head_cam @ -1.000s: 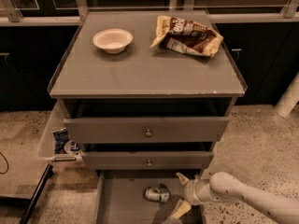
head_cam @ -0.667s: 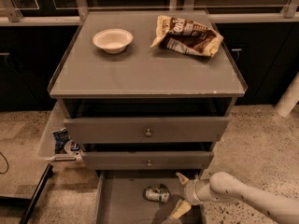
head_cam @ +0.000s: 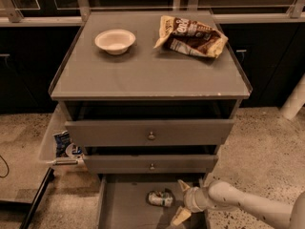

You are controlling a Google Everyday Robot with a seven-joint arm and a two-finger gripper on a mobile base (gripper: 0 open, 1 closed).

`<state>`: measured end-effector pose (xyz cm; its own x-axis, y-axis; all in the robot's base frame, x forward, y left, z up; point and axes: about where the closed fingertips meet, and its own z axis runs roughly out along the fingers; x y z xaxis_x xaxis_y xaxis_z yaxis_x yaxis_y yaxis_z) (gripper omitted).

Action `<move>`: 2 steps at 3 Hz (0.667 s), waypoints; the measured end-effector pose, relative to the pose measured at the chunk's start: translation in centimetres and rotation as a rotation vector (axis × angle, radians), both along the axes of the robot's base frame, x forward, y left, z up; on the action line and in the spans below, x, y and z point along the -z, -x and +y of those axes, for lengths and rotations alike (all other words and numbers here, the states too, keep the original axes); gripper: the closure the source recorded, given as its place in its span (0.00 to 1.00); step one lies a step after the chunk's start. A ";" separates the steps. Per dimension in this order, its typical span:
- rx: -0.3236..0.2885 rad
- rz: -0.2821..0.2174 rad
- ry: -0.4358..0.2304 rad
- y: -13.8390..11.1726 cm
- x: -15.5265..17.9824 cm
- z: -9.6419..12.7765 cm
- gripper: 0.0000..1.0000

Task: Pick 7up can from bottom drawer and place on counter

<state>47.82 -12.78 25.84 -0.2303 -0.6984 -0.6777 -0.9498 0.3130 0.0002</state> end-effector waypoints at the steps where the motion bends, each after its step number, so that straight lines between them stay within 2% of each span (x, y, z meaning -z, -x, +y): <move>1: -0.003 -0.046 0.020 -1.3 2.8 0.5 0.00; 2: -0.019 -0.094 0.021 -2.7 5.0 1.3 0.00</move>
Offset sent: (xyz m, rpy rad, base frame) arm 0.0470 0.0174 -0.0751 -0.0270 -0.1596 0.0347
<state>50.53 -11.52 20.86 -0.1529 -0.7164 -0.6807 -0.9511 0.2936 -0.0954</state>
